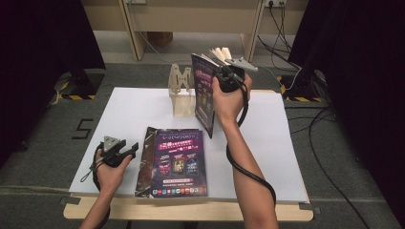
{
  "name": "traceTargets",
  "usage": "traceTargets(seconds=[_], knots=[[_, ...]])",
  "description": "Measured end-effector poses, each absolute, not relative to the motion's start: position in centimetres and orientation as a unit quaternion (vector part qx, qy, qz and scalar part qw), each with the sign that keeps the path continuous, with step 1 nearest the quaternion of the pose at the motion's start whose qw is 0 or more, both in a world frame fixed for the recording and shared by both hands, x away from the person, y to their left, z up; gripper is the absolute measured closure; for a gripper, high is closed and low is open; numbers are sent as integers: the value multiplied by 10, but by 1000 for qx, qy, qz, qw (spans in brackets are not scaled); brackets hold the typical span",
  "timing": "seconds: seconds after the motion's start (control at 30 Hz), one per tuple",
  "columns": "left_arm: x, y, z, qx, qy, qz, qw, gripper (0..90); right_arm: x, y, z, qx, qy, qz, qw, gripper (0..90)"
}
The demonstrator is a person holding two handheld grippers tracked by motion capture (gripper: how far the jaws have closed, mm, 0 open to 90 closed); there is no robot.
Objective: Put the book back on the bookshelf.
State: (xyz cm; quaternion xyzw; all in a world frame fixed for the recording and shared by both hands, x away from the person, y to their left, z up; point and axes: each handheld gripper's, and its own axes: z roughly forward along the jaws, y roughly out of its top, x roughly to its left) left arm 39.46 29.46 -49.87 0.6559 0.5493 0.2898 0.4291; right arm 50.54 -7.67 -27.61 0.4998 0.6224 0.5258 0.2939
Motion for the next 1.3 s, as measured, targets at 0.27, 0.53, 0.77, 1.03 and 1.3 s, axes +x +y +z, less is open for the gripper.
traceTargets(seconds=[0.27, 0.53, 0.77, 1.03, 1.3], knots=[[395, 295, -499, 654, 550, 289, 431, 420, 517, -73, -275, 502, 600, 544, 305, 852], [395, 295, -499, 653, 551, 287, 433, 420, 528, -66, -274, 498, 594, 548, 314, 852], [395, 295, -499, 654, 551, 288, 432, 421, 534, -61, -270, 487, 578, 564, 332, 851], [395, 295, -499, 654, 551, 287, 432, 421, 545, -53, -277, 485, 578, 563, 338, 851], [395, 295, -499, 654, 551, 286, 432, 422, 539, -47, -293, 465, 596, 550, 355, 848]])
